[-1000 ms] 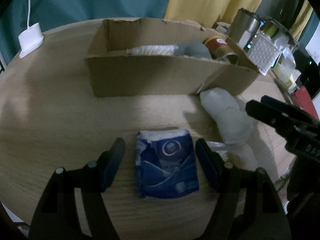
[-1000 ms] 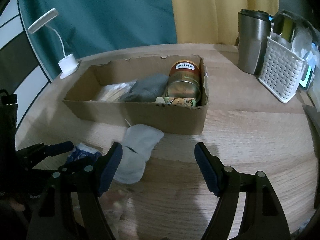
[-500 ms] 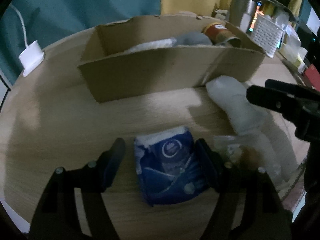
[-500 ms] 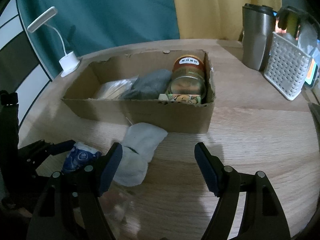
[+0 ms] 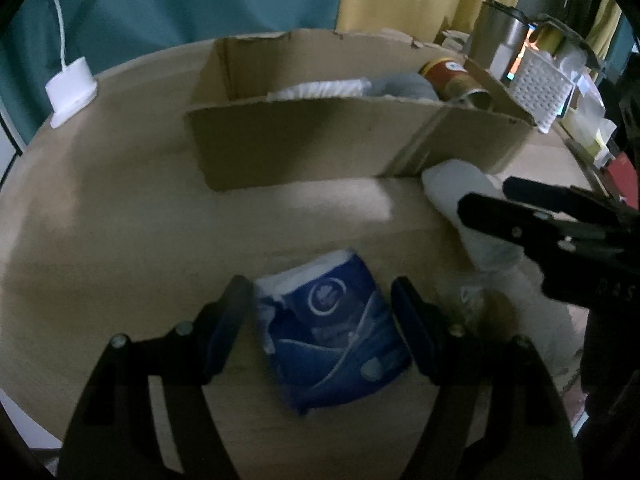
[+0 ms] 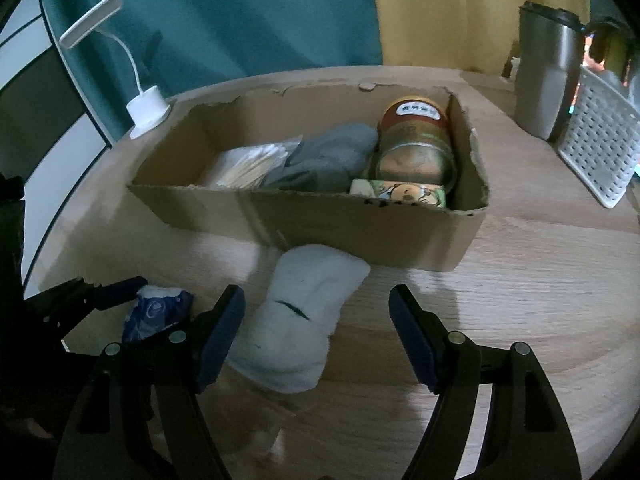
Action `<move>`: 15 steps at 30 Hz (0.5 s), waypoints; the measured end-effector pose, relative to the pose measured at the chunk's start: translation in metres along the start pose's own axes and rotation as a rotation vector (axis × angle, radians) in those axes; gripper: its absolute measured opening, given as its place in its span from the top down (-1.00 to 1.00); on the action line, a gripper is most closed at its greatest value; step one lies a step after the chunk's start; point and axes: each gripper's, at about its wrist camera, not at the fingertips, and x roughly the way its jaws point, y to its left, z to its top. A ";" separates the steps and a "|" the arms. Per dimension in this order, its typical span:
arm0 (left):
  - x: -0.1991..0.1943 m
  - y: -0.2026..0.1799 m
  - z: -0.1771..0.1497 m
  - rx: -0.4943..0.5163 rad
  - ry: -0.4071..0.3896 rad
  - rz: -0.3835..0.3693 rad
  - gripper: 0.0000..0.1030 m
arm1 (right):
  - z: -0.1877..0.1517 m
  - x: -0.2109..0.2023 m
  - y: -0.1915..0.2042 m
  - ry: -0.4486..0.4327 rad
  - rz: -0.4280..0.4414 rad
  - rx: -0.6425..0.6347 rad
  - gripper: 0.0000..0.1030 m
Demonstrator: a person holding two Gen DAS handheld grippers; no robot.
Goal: Organize objects
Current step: 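Grasp the blue tissue pack with the left tool while the right tool grasps the white sock, then carry the tissue pack and white sock over the box with both tools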
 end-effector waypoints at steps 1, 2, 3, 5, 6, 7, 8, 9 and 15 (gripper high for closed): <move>0.000 0.000 0.000 0.000 -0.002 0.003 -0.44 | 0.000 0.002 0.001 0.006 0.003 -0.003 -0.50; -0.001 -0.001 -0.002 -0.001 -0.003 0.004 -0.44 | 0.000 0.003 0.002 0.012 0.006 -0.008 -0.50; -0.002 -0.001 -0.003 -0.005 -0.005 0.004 -0.44 | 0.000 0.005 0.003 0.015 0.007 -0.013 -0.50; -0.002 -0.003 -0.004 0.003 -0.007 0.005 -0.41 | 0.000 0.009 0.004 0.024 0.007 -0.017 -0.46; -0.003 -0.003 -0.005 0.007 -0.010 0.000 -0.41 | 0.000 0.011 0.004 0.029 0.008 -0.018 -0.40; -0.002 -0.004 -0.005 0.010 -0.013 -0.003 -0.37 | 0.000 0.012 0.004 0.032 0.012 -0.018 -0.26; -0.002 -0.005 -0.005 0.014 -0.016 -0.003 -0.29 | -0.001 0.013 0.004 0.036 0.022 -0.017 -0.15; -0.003 -0.005 -0.005 0.019 -0.017 -0.008 -0.28 | -0.001 0.013 0.004 0.040 0.029 -0.019 -0.10; -0.006 -0.005 -0.006 0.020 -0.023 -0.039 -0.16 | -0.002 0.010 0.007 0.030 0.042 -0.034 0.09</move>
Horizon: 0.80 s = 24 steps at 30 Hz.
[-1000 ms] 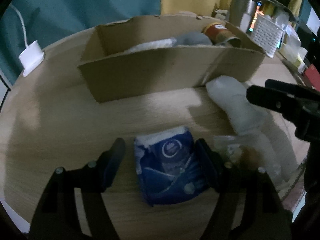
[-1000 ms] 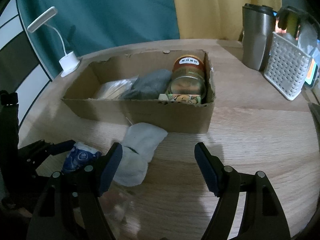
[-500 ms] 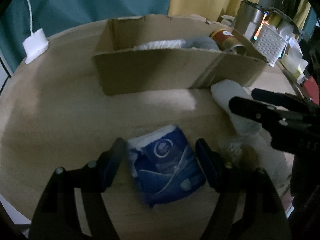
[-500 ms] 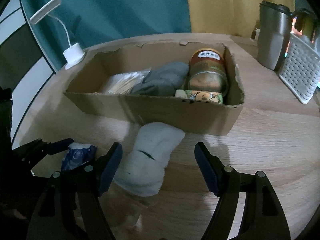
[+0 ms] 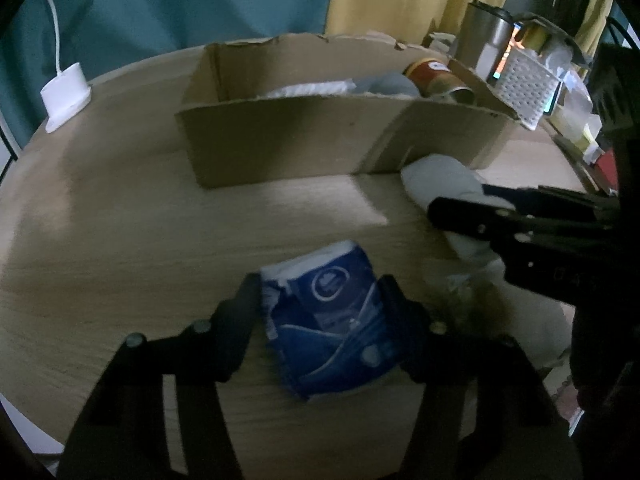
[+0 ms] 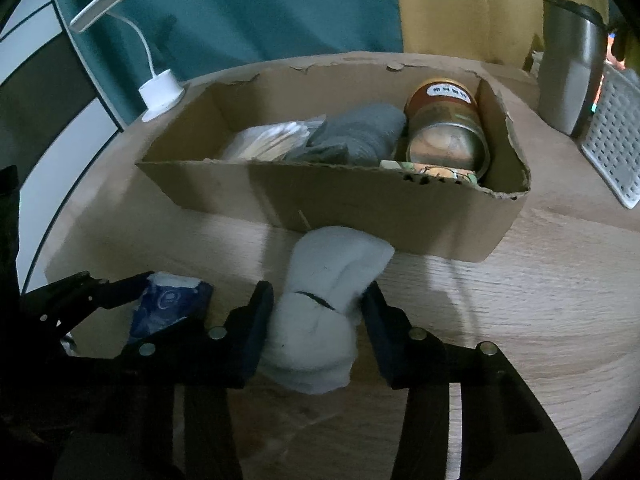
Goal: Organize objects
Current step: 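Carry the tissue pack and white sock over the box with both tools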
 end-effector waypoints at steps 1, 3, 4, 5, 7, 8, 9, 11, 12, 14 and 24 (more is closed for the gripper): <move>-0.001 0.000 0.000 0.000 -0.002 -0.002 -0.15 | 0.000 -0.001 0.001 -0.002 0.001 -0.005 0.12; -0.003 0.001 0.001 -0.002 -0.008 -0.005 -0.15 | 0.000 -0.004 0.003 -0.010 0.004 -0.015 0.14; -0.003 0.001 0.002 -0.004 -0.009 -0.005 -0.15 | 0.000 -0.005 0.004 -0.014 0.004 -0.019 0.14; -0.004 0.002 0.002 -0.006 -0.013 -0.006 -0.15 | 0.000 -0.006 0.005 -0.018 0.003 -0.021 0.14; -0.006 0.003 0.004 -0.008 -0.023 -0.005 -0.15 | 0.001 -0.009 0.006 -0.026 0.000 -0.021 0.15; -0.008 0.004 0.005 -0.009 -0.029 -0.005 -0.15 | 0.001 -0.011 0.006 -0.030 -0.003 -0.021 0.14; -0.010 0.005 0.006 -0.010 -0.036 -0.004 -0.15 | 0.001 -0.013 0.006 -0.035 -0.006 -0.020 0.14; -0.013 0.006 0.008 -0.011 -0.046 -0.003 -0.15 | 0.002 -0.017 0.006 -0.044 -0.012 -0.017 0.14; -0.014 0.007 0.009 -0.012 -0.049 -0.004 -0.15 | 0.002 -0.019 0.006 -0.048 -0.015 -0.017 0.14; -0.016 0.006 0.009 -0.010 -0.054 -0.006 -0.15 | 0.002 -0.023 0.006 -0.058 -0.021 -0.015 0.14; -0.026 0.007 0.016 -0.015 -0.085 -0.025 -0.15 | 0.004 -0.038 0.007 -0.089 -0.045 -0.013 0.14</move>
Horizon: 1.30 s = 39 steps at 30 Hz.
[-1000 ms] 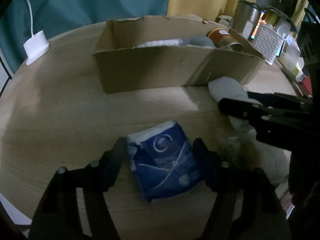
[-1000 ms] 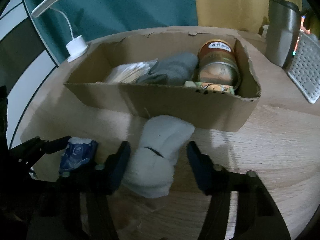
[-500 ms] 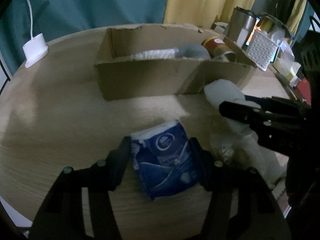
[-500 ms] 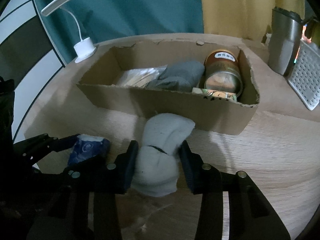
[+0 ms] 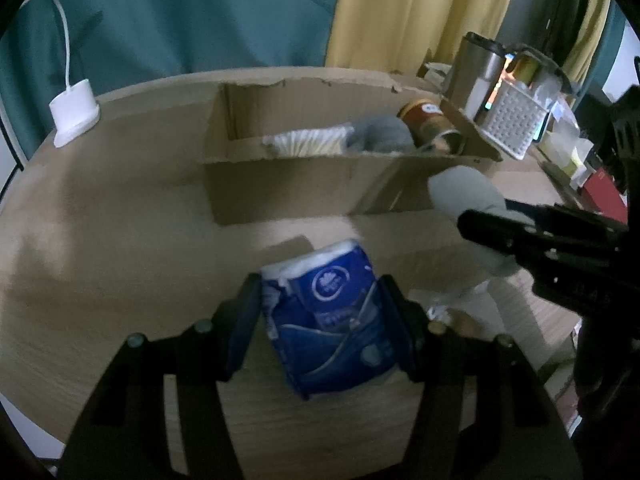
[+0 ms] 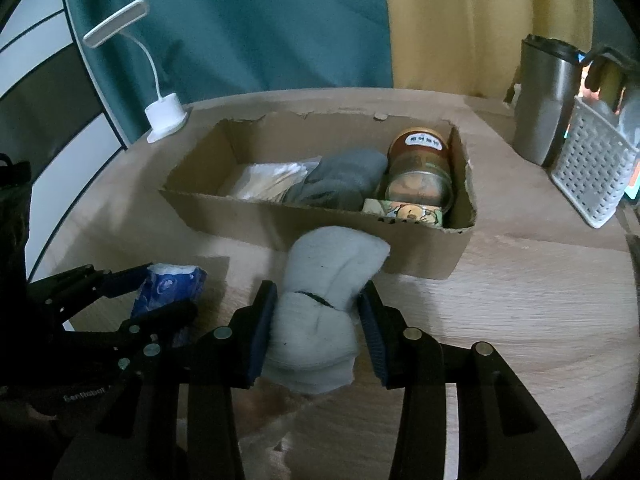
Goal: Organize objects
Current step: 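Carry the tissue pack and white sock over the box with both tools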
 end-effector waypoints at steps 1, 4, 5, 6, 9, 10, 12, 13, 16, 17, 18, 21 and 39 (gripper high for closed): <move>-0.001 0.000 0.001 0.001 -0.005 -0.001 -0.15 | 0.000 -0.001 0.000 -0.003 -0.002 0.000 0.14; -0.005 0.002 0.005 0.001 -0.019 -0.005 -0.15 | 0.002 -0.006 0.001 -0.014 -0.009 -0.002 0.14; -0.006 0.002 0.005 0.002 -0.022 -0.006 -0.15 | 0.002 -0.008 0.002 -0.017 -0.010 -0.003 0.14; -0.008 0.003 0.006 0.003 -0.026 -0.008 -0.15 | 0.003 -0.009 0.003 -0.020 -0.011 -0.004 0.14; -0.011 0.003 0.009 0.005 -0.037 -0.011 -0.15 | 0.004 -0.013 0.005 -0.027 -0.017 -0.004 0.14; -0.012 0.004 0.009 0.005 -0.040 -0.012 -0.15 | 0.005 -0.014 0.005 -0.029 -0.018 -0.005 0.14; -0.014 0.004 0.012 0.006 -0.048 -0.015 -0.15 | 0.006 -0.015 0.006 -0.033 -0.021 -0.006 0.14; -0.015 0.004 0.013 0.005 -0.051 -0.016 -0.15 | 0.006 -0.017 0.007 -0.035 -0.022 -0.006 0.14; -0.018 0.005 0.015 0.005 -0.063 -0.019 -0.15 | 0.008 -0.019 0.008 -0.040 -0.026 -0.010 0.14; -0.019 0.005 0.017 0.005 -0.067 -0.020 -0.15 | 0.009 -0.021 0.009 -0.044 -0.027 -0.011 0.14; -0.020 0.005 0.018 0.005 -0.069 -0.020 -0.15 | 0.009 -0.021 0.009 -0.046 -0.028 -0.011 0.14; -0.022 0.007 0.020 0.004 -0.079 -0.020 -0.15 | 0.012 -0.024 0.009 -0.055 -0.024 -0.009 0.14; -0.034 0.013 0.033 0.001 -0.123 -0.022 -0.15 | 0.023 -0.036 0.013 -0.085 -0.028 -0.013 0.14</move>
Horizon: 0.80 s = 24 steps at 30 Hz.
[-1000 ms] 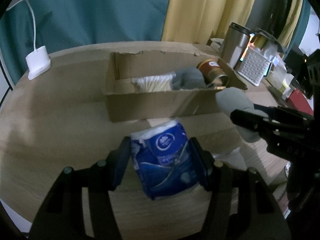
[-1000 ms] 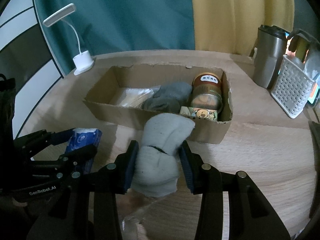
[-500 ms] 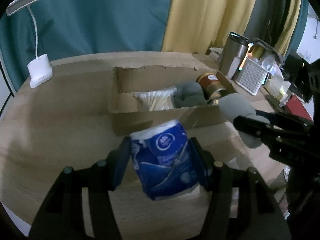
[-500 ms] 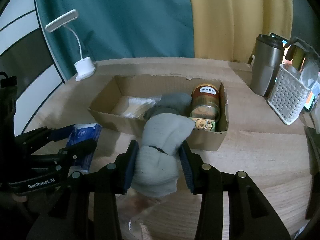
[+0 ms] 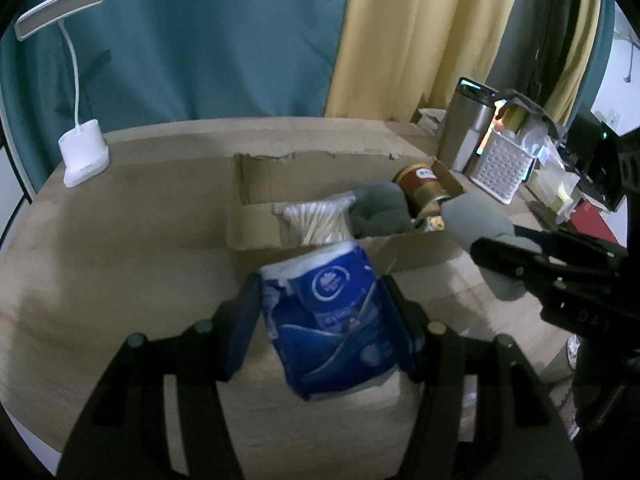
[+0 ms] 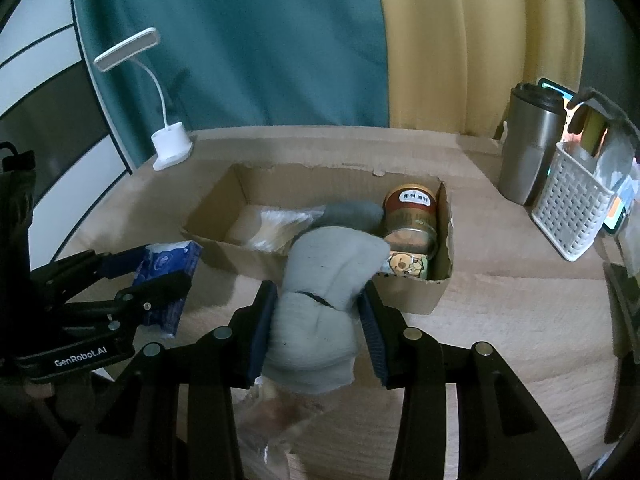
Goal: Organize objects
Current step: 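Carry the tissue pack and white sock over the box with both tools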
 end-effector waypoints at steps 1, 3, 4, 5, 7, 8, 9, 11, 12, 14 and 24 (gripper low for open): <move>-0.001 0.000 0.001 0.000 -0.003 0.000 -0.15 | 0.001 -0.001 0.000 -0.001 0.000 0.000 0.14; -0.001 0.001 0.003 0.000 -0.008 0.000 -0.15 | 0.003 -0.001 0.000 -0.004 0.000 -0.001 0.14; -0.002 0.001 0.004 0.000 -0.010 0.000 -0.15 | 0.004 -0.002 0.000 -0.006 0.000 -0.002 0.14; -0.002 0.001 0.005 -0.001 -0.013 0.000 -0.15 | 0.005 -0.002 0.000 -0.007 0.000 -0.002 0.14; -0.002 0.003 0.007 -0.004 -0.014 0.000 -0.15 | 0.006 -0.002 0.000 -0.009 0.000 -0.004 0.14; -0.002 0.003 0.008 -0.005 -0.015 0.000 -0.15 | 0.007 -0.001 0.000 -0.009 -0.001 -0.004 0.14; -0.002 0.004 0.009 -0.006 -0.017 0.000 -0.15 | 0.007 -0.001 0.000 -0.009 -0.001 -0.005 0.14; -0.002 0.004 0.011 -0.006 -0.018 0.000 -0.15 | 0.009 -0.001 0.001 -0.010 -0.001 -0.006 0.14; -0.001 0.005 0.012 -0.005 -0.019 0.000 -0.15 | 0.010 -0.001 0.001 -0.010 -0.001 -0.006 0.14; -0.001 0.006 0.014 -0.003 -0.019 -0.001 -0.15 | 0.011 0.000 0.001 -0.011 -0.001 -0.007 0.14; 0.008 0.014 0.026 0.002 -0.021 0.010 -0.15 | 0.020 0.008 0.002 -0.007 0.000 -0.006 0.14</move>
